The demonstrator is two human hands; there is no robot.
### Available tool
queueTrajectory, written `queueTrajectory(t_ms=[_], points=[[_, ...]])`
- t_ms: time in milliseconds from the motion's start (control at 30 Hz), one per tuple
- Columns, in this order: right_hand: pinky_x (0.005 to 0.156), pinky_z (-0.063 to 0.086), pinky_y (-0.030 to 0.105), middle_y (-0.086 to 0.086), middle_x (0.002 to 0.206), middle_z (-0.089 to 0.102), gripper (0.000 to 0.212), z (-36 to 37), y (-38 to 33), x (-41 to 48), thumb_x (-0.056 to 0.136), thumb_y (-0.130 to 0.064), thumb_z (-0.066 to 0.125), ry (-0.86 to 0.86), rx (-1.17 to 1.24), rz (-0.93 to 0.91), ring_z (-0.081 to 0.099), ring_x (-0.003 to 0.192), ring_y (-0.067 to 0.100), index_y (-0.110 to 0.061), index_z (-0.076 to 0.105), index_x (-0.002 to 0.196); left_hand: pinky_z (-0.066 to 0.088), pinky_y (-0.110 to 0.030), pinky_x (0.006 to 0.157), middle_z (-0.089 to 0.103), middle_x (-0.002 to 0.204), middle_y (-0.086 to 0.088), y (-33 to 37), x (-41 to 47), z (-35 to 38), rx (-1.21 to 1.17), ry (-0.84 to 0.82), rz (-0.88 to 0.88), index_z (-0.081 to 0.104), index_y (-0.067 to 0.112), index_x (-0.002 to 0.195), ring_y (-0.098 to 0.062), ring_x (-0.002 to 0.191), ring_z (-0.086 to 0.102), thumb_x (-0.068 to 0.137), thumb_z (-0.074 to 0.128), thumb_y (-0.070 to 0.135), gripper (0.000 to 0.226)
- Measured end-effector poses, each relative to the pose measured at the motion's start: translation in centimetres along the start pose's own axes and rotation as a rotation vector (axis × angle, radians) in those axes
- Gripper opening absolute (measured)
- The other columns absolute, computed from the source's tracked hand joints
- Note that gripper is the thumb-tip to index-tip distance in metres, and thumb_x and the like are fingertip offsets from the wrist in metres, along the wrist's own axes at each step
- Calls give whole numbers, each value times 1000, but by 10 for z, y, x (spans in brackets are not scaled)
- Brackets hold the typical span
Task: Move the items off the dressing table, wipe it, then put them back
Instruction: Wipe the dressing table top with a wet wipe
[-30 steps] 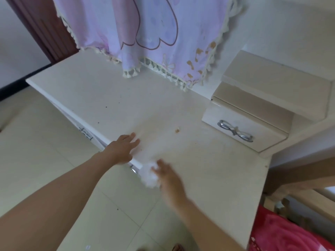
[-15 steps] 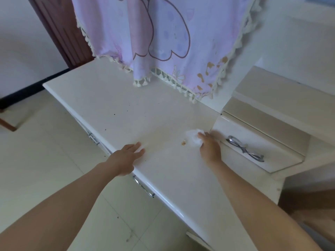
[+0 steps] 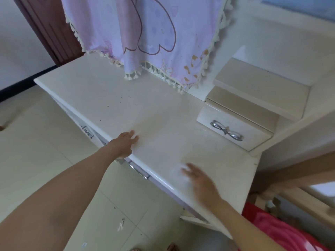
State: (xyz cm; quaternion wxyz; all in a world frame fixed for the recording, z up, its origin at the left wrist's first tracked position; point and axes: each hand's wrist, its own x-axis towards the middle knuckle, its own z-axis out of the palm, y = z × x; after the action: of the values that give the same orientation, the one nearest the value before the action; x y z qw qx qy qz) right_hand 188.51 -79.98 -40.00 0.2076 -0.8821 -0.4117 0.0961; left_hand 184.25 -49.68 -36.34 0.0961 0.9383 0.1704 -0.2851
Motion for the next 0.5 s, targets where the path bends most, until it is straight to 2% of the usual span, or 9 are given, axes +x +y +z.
queueTrajectory(t_ms=[33, 67, 167, 233, 367, 400, 433, 467, 500], points=[[107, 25, 19, 9, 150, 27, 47, -12, 22, -14, 90, -8, 51, 59, -4, 151, 28, 138, 18, -18, 41, 135, 27, -36, 111, -10, 156, 2, -1, 1, 1, -1, 3, 1, 5, 22, 147, -16, 143, -5, 91, 37, 4, 66], [109, 18, 20, 8, 152, 21, 47, -24, 42, -26, 94, -7, 43, 116, 42, 304, 21, 141, 18, -19, 36, 138, 26, -36, 111, -10, 156, 2, -1, 2, 1, -3, 4, 2, 5, 22, 147, -17, 143, -5, 91, 37, 4, 66], [109, 18, 31, 12, 150, 26, 52, -50, 78, -49, 89, 7, 37, 272, 67, 641, 23, 139, 26, -14, 41, 136, 24, -36, 112, -10, 156, 1, -1, 4, 2, -13, 6, -1, 6, 21, 147, -18, 143, -5, 91, 36, 4, 66], [110, 17, 32, 12, 151, 23, 54, -48, 74, -45, 88, 9, 34, 275, 30, 688, 21, 140, 27, -15, 41, 136, 23, -36, 113, -10, 156, 1, -1, 5, 3, -18, 6, -2, 6, 20, 147, -19, 143, -5, 91, 36, 4, 66], [111, 13, 24, 11, 153, 16, 63, -6, 5, -10, 83, 12, 36, 103, 30, 469, 17, 142, 22, -17, 36, 138, 21, -37, 114, -9, 156, -1, -1, 7, 3, -17, 1, -6, 6, 19, 147, -20, 143, -5, 91, 37, 4, 66], [111, 19, 24, 16, 150, 23, 64, 6, -19, -3, 77, 14, 40, 67, 14, 367, 25, 139, 23, -14, 41, 135, 21, -38, 114, -9, 156, -1, -1, 6, 3, -14, -1, -5, 6, 19, 147, -21, 143, -5, 91, 37, 5, 66], [105, 33, 26, 22, 141, 39, 63, 18, -41, 2, 67, 15, 47, 81, -14, 237, 41, 131, 28, -10, 54, 125, 20, -38, 114, -9, 156, -1, -1, 6, 3, -11, -3, -4, 6, 20, 147, -21, 143, -5, 91, 37, 5, 66], [91, 48, 28, 22, 123, 58, 58, 26, -57, 1, 55, 12, 55, 93, 4, 132, 58, 113, 30, -9, 66, 108, 20, -38, 114, -9, 156, -1, -1, 5, 3, -11, -4, -4, 5, 20, 147, -21, 143, -5, 91, 37, 5, 66], [78, 54, 30, 17, 108, 68, 53, 31, -66, -2, 46, 10, 60, 100, 16, 65, 67, 98, 28, -11, 72, 93, 19, -38, 115, -9, 156, -1, 0, 4, 4, -12, -1, -5, 5, 20, 147, -21, 143, -5, 91, 37, 4, 67]])
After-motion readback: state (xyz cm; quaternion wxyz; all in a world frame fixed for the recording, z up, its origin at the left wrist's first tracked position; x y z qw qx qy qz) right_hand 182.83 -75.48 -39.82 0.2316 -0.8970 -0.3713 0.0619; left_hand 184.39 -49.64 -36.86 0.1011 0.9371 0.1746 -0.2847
